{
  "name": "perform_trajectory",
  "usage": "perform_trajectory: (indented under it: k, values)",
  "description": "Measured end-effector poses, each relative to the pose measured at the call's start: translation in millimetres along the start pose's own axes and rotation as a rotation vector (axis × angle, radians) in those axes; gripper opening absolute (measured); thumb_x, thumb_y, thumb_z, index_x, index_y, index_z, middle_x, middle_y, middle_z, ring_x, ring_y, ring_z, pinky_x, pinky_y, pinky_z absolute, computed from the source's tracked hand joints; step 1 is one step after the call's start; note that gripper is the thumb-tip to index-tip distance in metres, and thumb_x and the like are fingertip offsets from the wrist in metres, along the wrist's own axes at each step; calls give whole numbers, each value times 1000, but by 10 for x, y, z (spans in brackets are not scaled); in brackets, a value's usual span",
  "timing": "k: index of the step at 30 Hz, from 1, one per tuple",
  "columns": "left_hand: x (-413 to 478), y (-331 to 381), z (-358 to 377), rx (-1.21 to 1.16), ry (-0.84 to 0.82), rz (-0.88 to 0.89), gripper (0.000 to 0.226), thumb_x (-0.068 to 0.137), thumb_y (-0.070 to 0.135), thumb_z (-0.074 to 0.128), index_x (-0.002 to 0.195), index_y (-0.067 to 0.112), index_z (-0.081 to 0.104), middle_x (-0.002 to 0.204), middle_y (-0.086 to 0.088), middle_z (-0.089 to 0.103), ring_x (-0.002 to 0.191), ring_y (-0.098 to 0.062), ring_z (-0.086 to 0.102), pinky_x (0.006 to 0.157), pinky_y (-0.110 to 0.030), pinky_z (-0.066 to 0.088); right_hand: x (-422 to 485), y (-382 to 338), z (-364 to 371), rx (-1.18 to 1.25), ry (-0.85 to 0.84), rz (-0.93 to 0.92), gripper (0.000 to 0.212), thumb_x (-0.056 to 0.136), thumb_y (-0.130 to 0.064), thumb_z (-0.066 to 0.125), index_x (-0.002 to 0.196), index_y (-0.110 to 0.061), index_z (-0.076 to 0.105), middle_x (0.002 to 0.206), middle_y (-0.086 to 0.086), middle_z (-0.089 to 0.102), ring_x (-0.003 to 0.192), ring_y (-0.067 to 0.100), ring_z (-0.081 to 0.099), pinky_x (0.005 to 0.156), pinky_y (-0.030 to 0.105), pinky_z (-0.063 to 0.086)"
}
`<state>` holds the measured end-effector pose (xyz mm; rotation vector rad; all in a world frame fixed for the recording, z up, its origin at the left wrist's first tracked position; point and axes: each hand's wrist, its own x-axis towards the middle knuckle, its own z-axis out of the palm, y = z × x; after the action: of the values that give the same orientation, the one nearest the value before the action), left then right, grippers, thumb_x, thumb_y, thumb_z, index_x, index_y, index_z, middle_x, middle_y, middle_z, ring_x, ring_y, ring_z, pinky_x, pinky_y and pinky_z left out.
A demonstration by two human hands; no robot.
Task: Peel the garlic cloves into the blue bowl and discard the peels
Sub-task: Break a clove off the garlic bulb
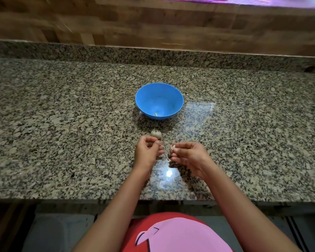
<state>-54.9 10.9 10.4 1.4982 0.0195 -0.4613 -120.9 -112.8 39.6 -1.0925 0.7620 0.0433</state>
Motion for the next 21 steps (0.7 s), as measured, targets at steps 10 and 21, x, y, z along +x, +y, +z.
perform_trajectory:
  k: [10,21]
  values:
    - [-20,59,52,107,-201,-122,13,81,13,71,91,6,70,87,-9,71,75,-17,64,68,-25,53,10,12,-42,-187,-39,-119,7,87,3,58,91,3,63,74,14,66,61,18,62,60,26,57]
    - [32,12,28,479,-7,3,2,82,16,69,82,16,67,81,-1,68,76,-14,64,75,-30,54,309,-65,-69,-829,198,-436,5,89,-9,60,93,-10,64,88,1,65,79,15,62,71,24,50]
